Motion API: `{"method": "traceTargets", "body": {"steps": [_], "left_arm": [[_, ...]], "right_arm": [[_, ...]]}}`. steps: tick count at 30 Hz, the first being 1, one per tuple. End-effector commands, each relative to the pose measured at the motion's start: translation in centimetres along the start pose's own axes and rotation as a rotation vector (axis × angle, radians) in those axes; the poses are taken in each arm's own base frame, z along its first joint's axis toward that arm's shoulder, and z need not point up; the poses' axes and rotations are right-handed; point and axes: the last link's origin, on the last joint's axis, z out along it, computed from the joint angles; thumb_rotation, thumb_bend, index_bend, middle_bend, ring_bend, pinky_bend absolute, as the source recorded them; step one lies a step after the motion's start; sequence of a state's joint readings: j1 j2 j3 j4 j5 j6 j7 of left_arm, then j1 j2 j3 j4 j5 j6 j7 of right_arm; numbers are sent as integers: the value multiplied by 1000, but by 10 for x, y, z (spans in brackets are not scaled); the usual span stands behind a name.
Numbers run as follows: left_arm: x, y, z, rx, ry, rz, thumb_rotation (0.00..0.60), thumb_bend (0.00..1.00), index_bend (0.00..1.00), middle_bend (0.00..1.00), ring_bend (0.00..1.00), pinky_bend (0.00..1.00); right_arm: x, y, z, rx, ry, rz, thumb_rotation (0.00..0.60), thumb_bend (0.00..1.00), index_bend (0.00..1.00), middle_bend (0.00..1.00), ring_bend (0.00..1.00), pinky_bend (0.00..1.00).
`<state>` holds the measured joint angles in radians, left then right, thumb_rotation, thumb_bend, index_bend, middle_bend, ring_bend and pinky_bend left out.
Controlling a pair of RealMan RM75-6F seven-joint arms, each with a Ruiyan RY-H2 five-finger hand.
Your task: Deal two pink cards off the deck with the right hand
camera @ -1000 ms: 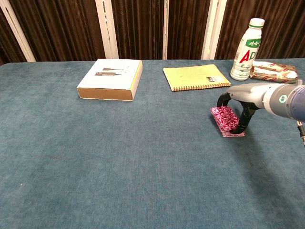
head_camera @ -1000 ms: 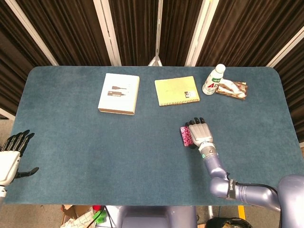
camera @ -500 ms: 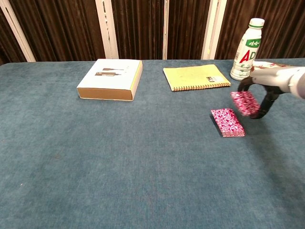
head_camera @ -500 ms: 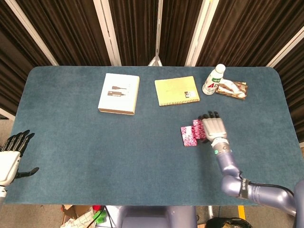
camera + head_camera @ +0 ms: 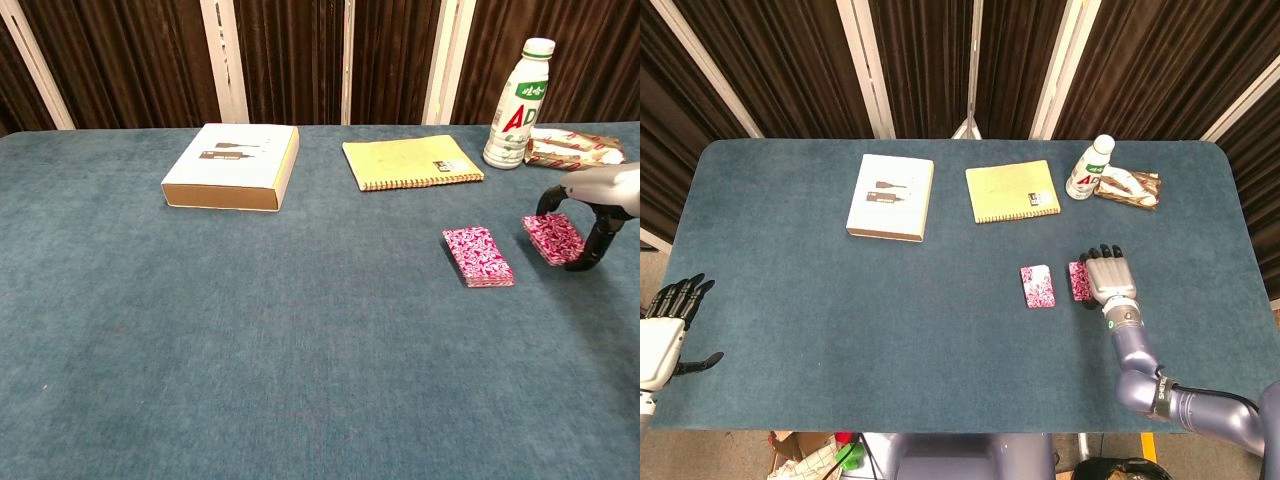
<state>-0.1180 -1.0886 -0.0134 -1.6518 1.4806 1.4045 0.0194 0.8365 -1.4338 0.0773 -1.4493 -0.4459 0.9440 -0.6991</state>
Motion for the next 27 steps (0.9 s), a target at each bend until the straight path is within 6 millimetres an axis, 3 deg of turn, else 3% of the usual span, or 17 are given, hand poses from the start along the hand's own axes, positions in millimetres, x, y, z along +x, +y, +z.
{"method": "traceTargets", "body": {"steps": [1,5,14,19,23,27], "left_arm": [[0,0,0,0,0,0,600,23,0,0,0,0],[0,-1,0,2,-2,-1,600,23,0,0,0,0],[1,-1,0,1,0,-3,600,23,0,0,0,0],[1,-1,0,0,-1,-3,600,23,0,0,0,0],[1,-1,0,0,-2,-5,600,23,0,0,0,0],[1,-1,0,0,-2,-7,600,23,0,0,0,0]], "right_arm": [[-2,-1,0,-3,-13,-16,600,287,107,5,0,0],[-2,-3,-1,-9,-25,-34,600,286,0,0,0,0],[3,-8,-6,-10,-33,-33,600,287,0,0,0,0],[11,-26,-16,62,-22,-18,600,287,0,0,0,0],[15,-45,-25,125,-13,-8,600,286,91,0,0,0],[13,-60,-25,157,-3,-9,600,286,119,0,0,0]]}}
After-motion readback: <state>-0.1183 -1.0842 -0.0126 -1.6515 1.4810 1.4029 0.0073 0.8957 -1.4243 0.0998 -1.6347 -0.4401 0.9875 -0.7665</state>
